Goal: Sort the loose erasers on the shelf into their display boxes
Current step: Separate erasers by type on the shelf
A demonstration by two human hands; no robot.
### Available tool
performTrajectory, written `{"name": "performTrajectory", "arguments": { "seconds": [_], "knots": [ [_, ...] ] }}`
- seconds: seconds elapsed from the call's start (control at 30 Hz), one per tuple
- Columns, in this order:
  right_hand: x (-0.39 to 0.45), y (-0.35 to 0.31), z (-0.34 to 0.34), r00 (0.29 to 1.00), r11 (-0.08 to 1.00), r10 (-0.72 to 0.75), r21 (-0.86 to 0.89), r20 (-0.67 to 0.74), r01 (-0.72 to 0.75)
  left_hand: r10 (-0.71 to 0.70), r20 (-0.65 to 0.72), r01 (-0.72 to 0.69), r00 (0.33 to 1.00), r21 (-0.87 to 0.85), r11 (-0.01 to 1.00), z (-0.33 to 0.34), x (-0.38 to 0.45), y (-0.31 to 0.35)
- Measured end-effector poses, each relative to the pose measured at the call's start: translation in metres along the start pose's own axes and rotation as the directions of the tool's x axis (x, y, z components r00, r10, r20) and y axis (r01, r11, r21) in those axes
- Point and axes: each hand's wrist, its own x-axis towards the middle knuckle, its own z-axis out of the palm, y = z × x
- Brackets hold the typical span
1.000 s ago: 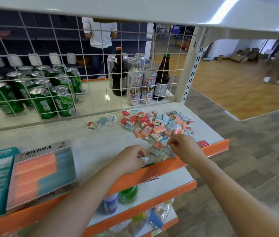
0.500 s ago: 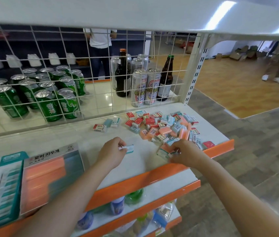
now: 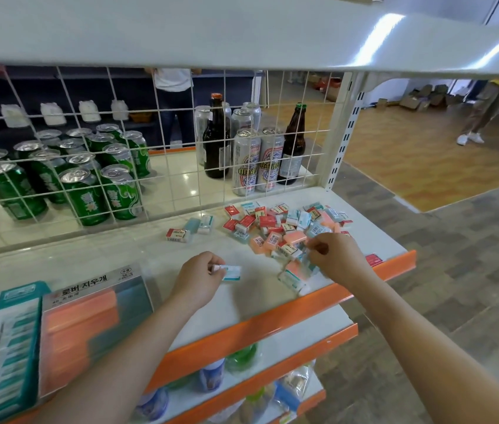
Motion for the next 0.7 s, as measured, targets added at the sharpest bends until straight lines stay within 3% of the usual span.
{"name": "performTrajectory", "arguments": {
  "seconds": [0.17, 0.3, 0.5, 0.7],
  "knots": [
    [0.001, -0.012, 0.015, 0.999, 0.955, 0.045, 0.292, 0.027, -0.051, -0.008, -0.025, 0.009, 1.0, 0.002, 1.0, -0.007, -0.001, -0.005],
    [-0.004, -0.017, 0.028, 0.997, 0.927, 0.044, 0.37, 0.06, -0.063, -0.036, -0.094, 0.034, 0.995, -0.024, 0.999, -0.013, -0.001, -0.009],
    [-0.008, -0.015, 0.038, 0.998, 0.959, 0.027, 0.28, 0.049, -0.04, -0.025, -0.161, 0.015, 0.987, -0.067, 0.998, -0.019, -0.004, -0.011],
    [-0.012, -0.015, 0.035, 0.999, 0.98, 0.01, 0.196, 0.05, -0.019, 0.042, 0.009, -0.042, 0.999, -0.014, 0.999, -0.008, -0.011, -0.012]
  ]
}}
